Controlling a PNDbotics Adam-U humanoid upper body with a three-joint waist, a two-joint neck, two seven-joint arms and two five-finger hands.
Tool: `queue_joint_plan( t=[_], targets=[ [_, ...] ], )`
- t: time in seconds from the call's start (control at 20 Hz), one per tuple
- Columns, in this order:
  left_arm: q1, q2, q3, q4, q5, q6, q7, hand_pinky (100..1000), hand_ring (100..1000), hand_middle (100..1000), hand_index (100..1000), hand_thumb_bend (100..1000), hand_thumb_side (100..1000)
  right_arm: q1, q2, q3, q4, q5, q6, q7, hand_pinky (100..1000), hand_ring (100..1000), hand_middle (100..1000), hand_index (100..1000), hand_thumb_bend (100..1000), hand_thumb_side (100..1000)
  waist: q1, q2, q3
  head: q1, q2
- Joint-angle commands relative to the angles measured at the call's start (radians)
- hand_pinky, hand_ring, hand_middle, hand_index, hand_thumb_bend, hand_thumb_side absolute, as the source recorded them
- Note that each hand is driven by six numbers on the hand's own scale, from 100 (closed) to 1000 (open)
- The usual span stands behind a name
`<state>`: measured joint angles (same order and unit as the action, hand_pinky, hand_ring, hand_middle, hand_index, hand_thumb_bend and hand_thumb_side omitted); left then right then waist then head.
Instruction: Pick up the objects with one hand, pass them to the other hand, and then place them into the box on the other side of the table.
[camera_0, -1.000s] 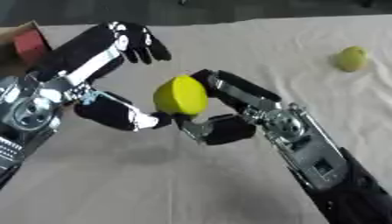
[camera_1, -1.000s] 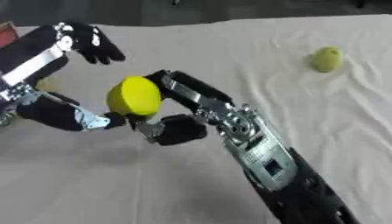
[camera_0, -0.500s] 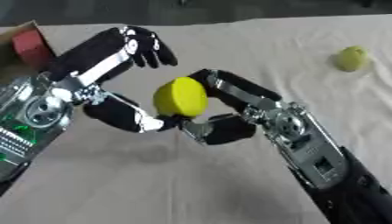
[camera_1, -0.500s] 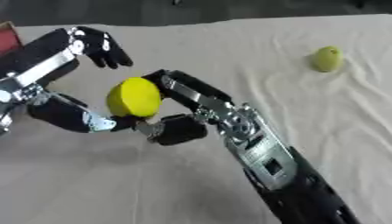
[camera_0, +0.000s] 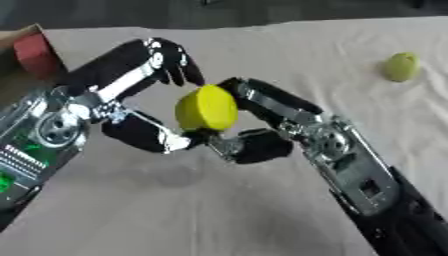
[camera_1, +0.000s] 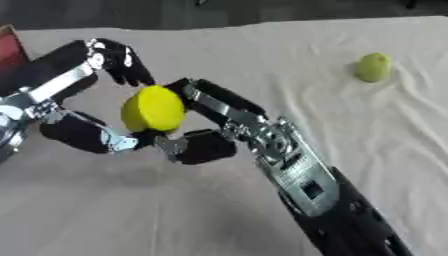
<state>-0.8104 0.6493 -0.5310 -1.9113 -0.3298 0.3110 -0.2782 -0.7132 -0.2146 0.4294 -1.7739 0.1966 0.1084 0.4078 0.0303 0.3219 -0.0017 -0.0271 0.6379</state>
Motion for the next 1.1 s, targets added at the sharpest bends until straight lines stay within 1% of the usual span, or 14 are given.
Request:
queue_joint_plan(
  t=[0.05,0.35,0.7,0.85,1.1],
  targets=[
    [-0.017,0.016,0.015,-0.025,0.015,-0.006,0.019,646,613,585,648,436,136,-0.013,0.003,0.007,-0.027,-0.001,0.002,0.002,671,584,520,654,100,235,0.001,-0.018,0.000,0.004,-0.014],
    [-0.010,0.037,0.017,-0.068,0.025,-0.016,0.027,646,612,585,649,453,112,-0.011,0.002,0.005,-0.023,0.012,0.009,-0.006,671,585,520,653,100,230,0.003,-0.017,0.001,0.004,-0.014],
    [-0.006,0.043,0.021,-0.088,0.046,-0.024,0.035,642,598,572,636,427,100,-0.011,0.001,0.005,-0.021,0.015,0.014,-0.005,671,583,520,653,100,230,0.003,-0.016,0.000,0.003,-0.015],
    [-0.006,0.043,0.020,-0.089,0.053,-0.028,0.036,633,578,548,604,401,100,-0.011,0.000,0.006,-0.020,0.016,0.016,-0.003,670,583,520,652,100,228,0.003,-0.015,0.001,0.002,-0.016],
    [-0.004,0.043,0.019,-0.089,0.061,-0.026,0.037,632,573,543,603,407,100,-0.013,-0.002,0.005,-0.020,0.016,0.020,-0.004,670,582,519,651,100,226,0.002,-0.015,0.002,0.003,-0.016]
  ],
)
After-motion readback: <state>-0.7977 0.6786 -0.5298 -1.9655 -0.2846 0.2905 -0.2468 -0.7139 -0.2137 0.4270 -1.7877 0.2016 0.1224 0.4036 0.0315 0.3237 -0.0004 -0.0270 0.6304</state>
